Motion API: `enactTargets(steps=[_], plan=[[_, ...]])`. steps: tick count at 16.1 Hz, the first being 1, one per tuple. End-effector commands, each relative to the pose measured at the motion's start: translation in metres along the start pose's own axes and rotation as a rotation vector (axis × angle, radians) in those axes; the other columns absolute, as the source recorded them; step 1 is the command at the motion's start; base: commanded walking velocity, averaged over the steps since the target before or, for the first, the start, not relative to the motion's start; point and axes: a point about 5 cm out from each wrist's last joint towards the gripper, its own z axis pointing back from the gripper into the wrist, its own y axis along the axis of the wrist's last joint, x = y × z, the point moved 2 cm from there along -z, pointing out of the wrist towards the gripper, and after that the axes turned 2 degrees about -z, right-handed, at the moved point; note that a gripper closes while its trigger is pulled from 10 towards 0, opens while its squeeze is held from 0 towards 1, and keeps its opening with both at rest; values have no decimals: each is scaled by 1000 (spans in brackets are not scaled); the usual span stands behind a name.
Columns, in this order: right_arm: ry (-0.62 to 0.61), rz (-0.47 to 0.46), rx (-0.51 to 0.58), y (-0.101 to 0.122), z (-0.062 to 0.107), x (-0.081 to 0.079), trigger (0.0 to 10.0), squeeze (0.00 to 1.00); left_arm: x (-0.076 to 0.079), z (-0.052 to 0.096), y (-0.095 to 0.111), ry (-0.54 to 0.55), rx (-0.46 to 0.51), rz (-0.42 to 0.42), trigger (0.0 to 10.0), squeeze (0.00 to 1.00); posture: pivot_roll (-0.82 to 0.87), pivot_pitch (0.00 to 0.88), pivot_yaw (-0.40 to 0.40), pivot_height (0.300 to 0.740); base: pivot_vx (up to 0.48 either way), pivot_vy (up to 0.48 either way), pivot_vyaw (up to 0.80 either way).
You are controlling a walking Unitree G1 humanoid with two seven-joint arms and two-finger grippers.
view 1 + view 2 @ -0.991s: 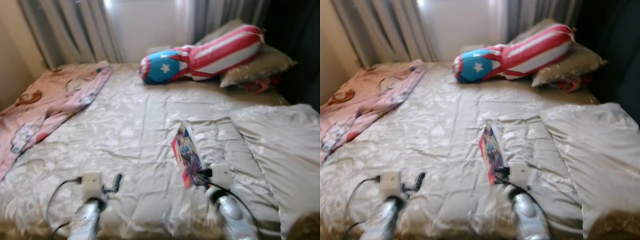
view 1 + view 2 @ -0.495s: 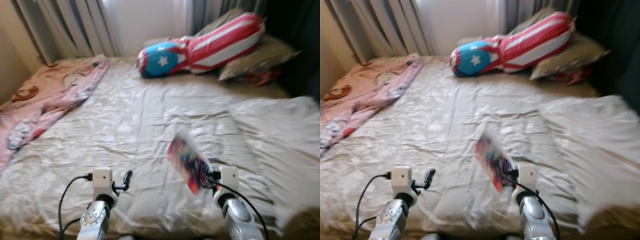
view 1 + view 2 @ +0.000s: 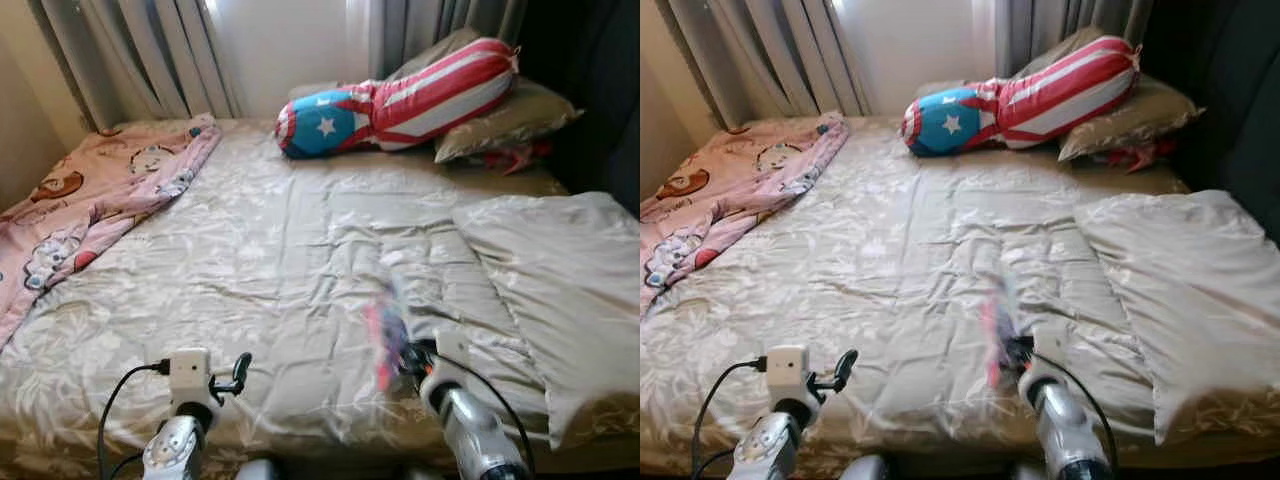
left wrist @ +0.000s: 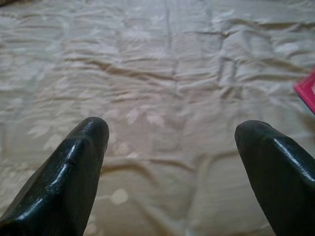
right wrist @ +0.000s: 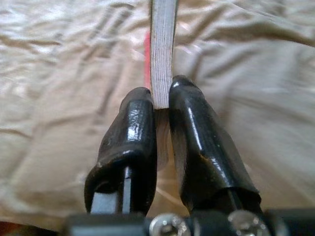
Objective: Clean up the room
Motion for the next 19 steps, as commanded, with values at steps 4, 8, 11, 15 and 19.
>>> enactTargets(steps=[4,8,11,15,19], plan=[[68,-73,49,23,-9,-5,10000,0,-14,13,-1,-1,-9,-46,10000,0,40,74,78,643,0,0,0],[-22,-184,-4,6,-5,10,10000,0,-22,25,-7,-3,-38,-66,10000,0,64,107,92,643,0,0,0],[-63,-228,-39,-4,-2,16,10000,0,-25,34,-14,-6,-69,-72,10000,0,68,121,102,643,0,0,0],[-123,-241,-50,-6,0,25,10000,0,-25,40,-17,-15,-84,-74,10000,0,72,138,109,643,0,0,0],[-196,-233,-70,-12,6,38,10000,0,-27,49,-20,-14,-104,-80,10000,0,77,158,111,643,0,0,0]])
